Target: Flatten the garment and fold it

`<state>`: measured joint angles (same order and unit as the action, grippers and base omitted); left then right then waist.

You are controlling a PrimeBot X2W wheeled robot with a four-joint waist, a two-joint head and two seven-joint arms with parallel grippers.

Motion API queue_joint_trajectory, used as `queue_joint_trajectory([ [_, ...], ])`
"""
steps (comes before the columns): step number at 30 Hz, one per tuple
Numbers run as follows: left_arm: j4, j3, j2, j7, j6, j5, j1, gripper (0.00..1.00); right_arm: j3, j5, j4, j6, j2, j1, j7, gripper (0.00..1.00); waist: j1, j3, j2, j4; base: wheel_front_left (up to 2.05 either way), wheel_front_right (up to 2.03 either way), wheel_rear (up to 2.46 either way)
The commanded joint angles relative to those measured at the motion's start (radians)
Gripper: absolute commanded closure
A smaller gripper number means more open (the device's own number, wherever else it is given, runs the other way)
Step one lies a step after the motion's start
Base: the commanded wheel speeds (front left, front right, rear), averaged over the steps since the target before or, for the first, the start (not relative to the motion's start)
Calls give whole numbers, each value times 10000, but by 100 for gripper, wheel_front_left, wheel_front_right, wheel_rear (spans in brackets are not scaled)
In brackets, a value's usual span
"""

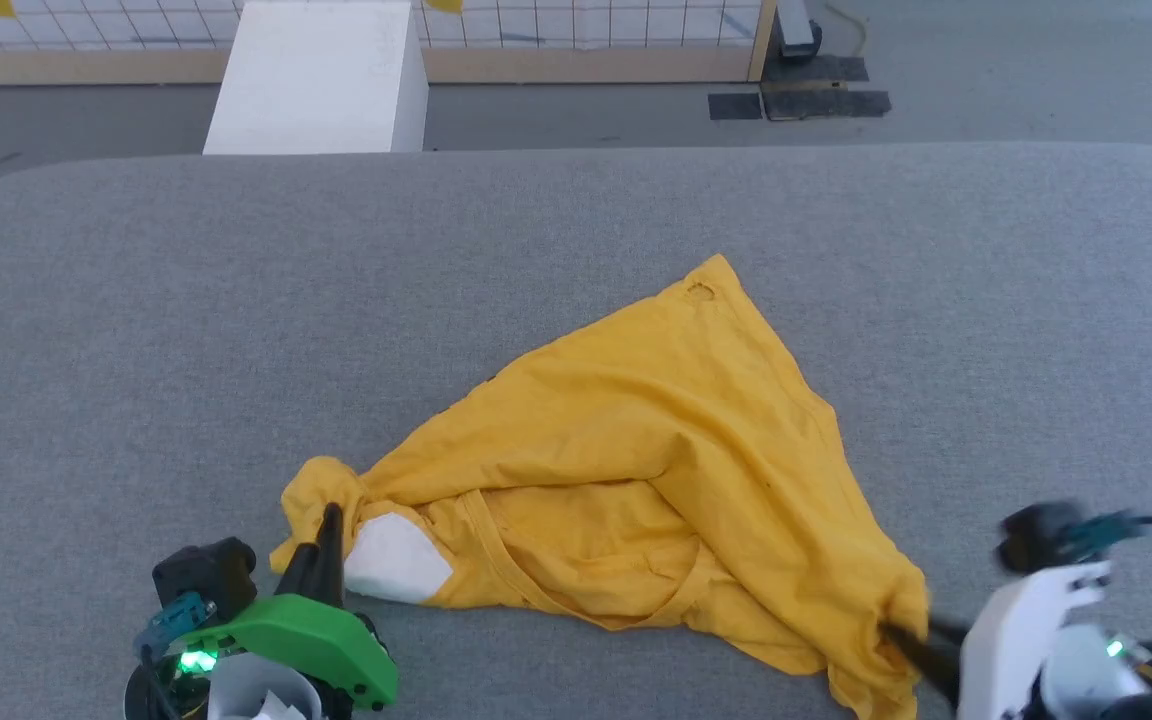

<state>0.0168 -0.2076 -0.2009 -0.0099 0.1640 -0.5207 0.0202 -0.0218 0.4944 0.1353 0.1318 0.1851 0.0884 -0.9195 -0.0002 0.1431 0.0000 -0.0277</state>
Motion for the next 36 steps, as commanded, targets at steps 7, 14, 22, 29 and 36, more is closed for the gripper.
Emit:
queue_joint_trajectory([
  [7, -188, 24, -158, 75, 150, 17, 209, 100, 1046, 122, 1220, -11, -270, -1347, 2731, 0, 2, -311, 0, 74, 0, 0, 0],
  [14, -581, -74, -202, 84, 178, 114, 40, 100, 605, -633, -34, -11, -322, -3701, 4098, 0, 2, 310, 0, 340, 0, 0, 0],
  [22, -937, -415, 36, 19, 90, 271, -833, 100, -514, -2140, -3013, -11, 137, -7019, 3511, 0, 2, 1872, 0, 1426, 0, 0, 0],
  [29, -812, -638, 282, -242, -75, 255, -1398, 100, -1518, -3483, -6043, -11, 291, -9501, 1421, 0, 2, 3108, 0, 2290, 0, 0, 0],
  [36, -513, -728, 417, -456, -171, 210, -1684, 100, -2519, -3628, -7202, -11, 383, -9967, -326, 0, 2, 3510, 0, 2539, 0, 0, 0],
])
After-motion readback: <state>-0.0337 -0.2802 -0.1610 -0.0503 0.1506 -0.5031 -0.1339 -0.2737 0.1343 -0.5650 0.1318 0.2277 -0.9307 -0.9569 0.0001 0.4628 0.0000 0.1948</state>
